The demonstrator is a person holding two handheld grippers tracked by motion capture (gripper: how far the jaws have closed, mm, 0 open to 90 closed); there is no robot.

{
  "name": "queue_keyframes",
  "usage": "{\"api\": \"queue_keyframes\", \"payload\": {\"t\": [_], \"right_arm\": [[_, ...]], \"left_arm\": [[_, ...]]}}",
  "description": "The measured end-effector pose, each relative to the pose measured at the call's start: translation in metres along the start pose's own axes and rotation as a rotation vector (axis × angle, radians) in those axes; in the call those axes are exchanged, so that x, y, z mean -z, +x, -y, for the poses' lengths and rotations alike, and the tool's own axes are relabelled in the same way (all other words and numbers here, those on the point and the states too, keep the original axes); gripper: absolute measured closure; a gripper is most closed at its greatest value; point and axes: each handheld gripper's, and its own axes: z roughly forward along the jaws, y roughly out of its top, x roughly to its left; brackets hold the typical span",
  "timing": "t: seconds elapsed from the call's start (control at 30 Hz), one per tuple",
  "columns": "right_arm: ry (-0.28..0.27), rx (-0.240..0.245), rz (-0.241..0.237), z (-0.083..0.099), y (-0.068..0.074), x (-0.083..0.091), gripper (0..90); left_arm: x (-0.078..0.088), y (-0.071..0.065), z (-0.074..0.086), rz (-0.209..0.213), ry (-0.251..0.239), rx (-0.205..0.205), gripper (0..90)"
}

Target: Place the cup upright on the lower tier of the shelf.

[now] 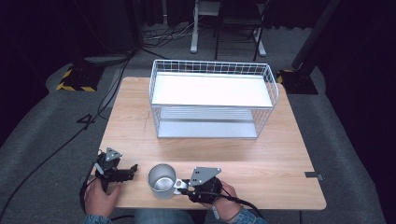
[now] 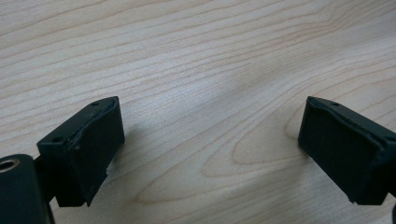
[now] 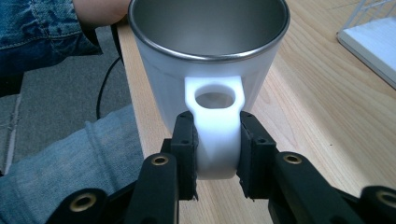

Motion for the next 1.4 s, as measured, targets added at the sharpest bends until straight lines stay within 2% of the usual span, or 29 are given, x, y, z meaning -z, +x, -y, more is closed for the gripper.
{"api": "queue_keyframes", "payload": {"t": [0.2,0.47,0.83,1.07,1.3,1.4], "right_arm": [[-0.034,0.007,0.01,-0.001,0.002,0.001,71.5],[-0.073,-0.01,0.026,-0.005,0.0,0.006,71.7],[-0.135,-0.041,0.07,-0.017,-0.012,0.021,71.7],[-0.162,-0.069,0.112,-0.025,-0.026,0.031,71.7],[-0.182,-0.12,0.147,-0.029,-0.046,0.035,71.6],[-0.188,-0.136,0.179,-0.03,-0.059,0.035,71.6]], "left_arm": [[0.0,0.0,0.0,0.0,0.0,0.0,7.3],[0.0,0.0,0.0,0.0,0.0,0.0,7.3],[0.0,0.0,0.0,0.001,0.001,0.002,7.3],[0.0,0.0,0.0,0.0,0.0,0.0,7.3],[0.0,0.0,0.0,0.0,0.0,0.0,7.3],[0.0,0.0,0.0,0.0,0.0,0.0,7.3]]}}
